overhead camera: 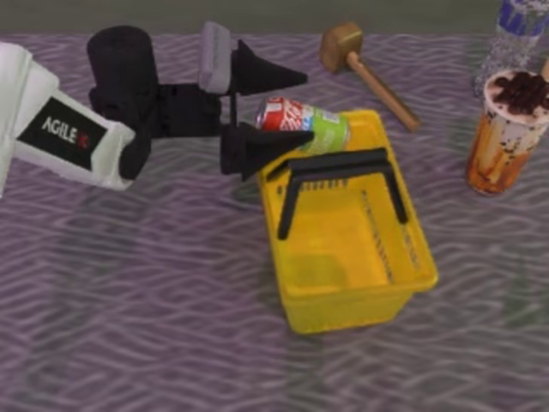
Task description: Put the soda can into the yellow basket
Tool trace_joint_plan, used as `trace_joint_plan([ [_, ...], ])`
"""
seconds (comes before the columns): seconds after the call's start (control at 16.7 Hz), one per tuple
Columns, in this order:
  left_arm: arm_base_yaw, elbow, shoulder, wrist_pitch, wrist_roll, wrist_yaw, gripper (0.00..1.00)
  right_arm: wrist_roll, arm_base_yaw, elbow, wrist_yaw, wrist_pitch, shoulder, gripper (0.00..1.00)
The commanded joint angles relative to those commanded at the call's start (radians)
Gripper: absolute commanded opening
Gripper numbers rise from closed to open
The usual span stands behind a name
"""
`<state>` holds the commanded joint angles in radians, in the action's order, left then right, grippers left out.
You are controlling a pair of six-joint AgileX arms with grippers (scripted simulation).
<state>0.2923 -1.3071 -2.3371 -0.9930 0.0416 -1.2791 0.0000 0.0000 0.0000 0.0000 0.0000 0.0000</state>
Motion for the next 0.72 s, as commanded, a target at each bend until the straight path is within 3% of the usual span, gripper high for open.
trace_joint_plan([
  [0.18, -0.007, 0.008, 0.03, 0.011, -0.011, 0.017, 1.0, -0.018, 0.014, 0.03, -0.002, -0.027, 0.03, 1.0],
  [0.36, -0.035, 0.046, 0.154, 0.06, -0.047, 0.086, 1.0, -0.087, 0.059, 0.15, -0.005, -0.126, 0.151, 1.0],
  [0.54, -0.08, 0.126, 0.372, 0.145, -0.095, 0.207, 1.0, -0.192, 0.125, 0.358, -0.005, -0.282, 0.361, 1.0],
  [0.72, -0.132, 0.25, 0.673, 0.261, -0.136, 0.368, 1.0, -0.324, 0.204, 0.636, -0.004, -0.48, 0.645, 1.0],
])
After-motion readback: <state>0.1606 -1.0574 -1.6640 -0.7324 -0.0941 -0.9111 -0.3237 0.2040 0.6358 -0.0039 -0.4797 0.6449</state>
